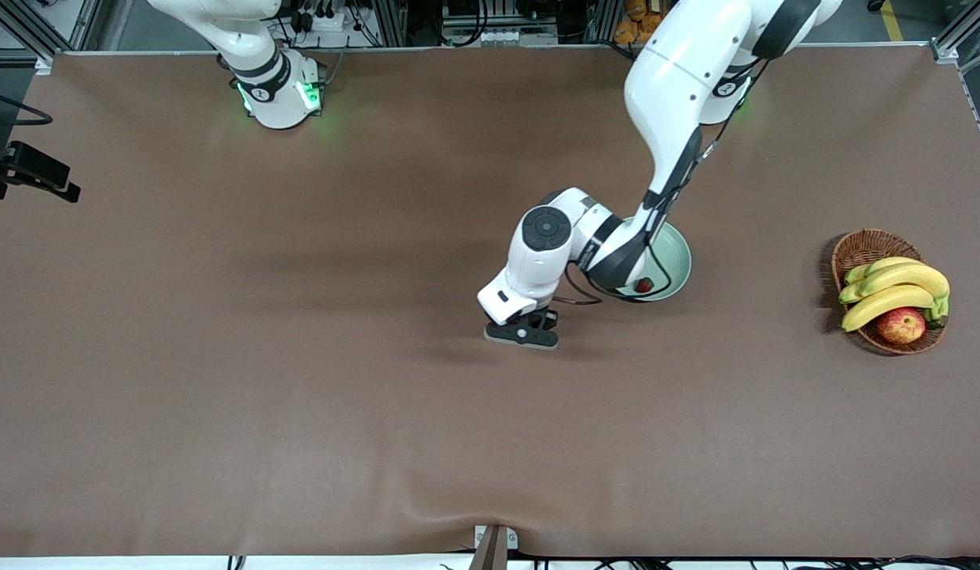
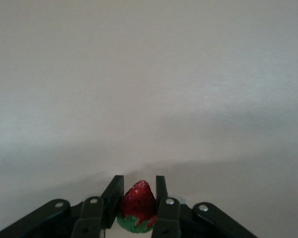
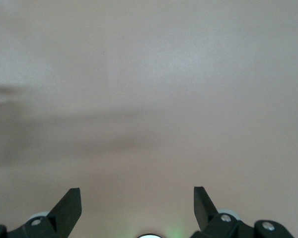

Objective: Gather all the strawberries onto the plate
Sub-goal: 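Lower the strawberry onto the plate and open the left gripper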

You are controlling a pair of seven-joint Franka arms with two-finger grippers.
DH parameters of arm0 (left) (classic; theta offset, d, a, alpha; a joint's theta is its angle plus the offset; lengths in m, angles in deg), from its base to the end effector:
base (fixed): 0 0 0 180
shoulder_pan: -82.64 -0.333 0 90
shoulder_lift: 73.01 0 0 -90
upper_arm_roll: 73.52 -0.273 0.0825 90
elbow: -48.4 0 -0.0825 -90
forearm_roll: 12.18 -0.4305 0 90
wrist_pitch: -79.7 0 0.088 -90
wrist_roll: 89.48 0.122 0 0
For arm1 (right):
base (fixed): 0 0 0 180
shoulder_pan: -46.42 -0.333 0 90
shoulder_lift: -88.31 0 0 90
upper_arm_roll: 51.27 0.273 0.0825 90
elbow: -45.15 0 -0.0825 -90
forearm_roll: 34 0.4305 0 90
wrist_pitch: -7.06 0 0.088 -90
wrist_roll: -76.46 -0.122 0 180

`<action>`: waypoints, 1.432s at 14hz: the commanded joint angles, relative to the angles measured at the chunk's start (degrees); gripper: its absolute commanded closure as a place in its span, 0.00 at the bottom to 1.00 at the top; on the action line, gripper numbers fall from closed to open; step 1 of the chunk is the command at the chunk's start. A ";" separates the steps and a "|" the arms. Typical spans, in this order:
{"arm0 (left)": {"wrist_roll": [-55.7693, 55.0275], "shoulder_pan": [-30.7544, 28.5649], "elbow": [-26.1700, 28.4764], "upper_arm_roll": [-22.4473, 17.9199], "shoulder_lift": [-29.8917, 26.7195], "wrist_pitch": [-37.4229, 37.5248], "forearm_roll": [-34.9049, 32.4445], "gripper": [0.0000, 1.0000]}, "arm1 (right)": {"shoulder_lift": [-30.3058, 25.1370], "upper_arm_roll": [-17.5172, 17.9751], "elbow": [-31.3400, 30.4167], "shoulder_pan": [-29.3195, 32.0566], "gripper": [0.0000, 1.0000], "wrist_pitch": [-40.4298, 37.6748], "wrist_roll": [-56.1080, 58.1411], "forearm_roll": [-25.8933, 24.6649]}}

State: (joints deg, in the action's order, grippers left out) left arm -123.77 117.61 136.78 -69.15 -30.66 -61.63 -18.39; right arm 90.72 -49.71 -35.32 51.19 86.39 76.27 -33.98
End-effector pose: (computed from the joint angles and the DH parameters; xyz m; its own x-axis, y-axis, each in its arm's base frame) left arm 0.5719 -0.4605 0.1584 0.9763 -0.1324 0.1711 -0.1476 -0.9859 0.0792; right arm 0.5902 -0.0334 0.6103 0.9963 -0.0591 -0.0619 -0.0593 -0.9982 -0.0013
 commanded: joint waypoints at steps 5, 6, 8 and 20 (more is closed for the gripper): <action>2.56 -4.81 29.36 0.20 -22.46 0.09 -0.47 1.00 | 0.05 1.17 0.75 0.58 0.00 -0.40 -0.78 0.86; 2.82 -5.52 32.88 0.20 -24.32 0.00 -1.25 0.99 | 0.05 1.17 0.75 0.67 0.00 -0.40 -0.78 0.86; 3.61 -9.02 37.20 0.37 -26.96 -0.09 -4.49 0.99 | 0.05 1.26 0.75 0.50 0.00 -0.40 -0.78 0.86; 9.33 -16.25 41.62 0.99 -26.18 -0.88 -5.65 0.00 | 0.05 1.17 0.58 0.85 0.00 -0.92 -0.78 0.77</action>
State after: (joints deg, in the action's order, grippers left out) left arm -113.80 101.66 178.74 -68.59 -56.69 -62.03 -22.71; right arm 90.74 -49.11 -35.24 51.18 86.29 76.26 -33.74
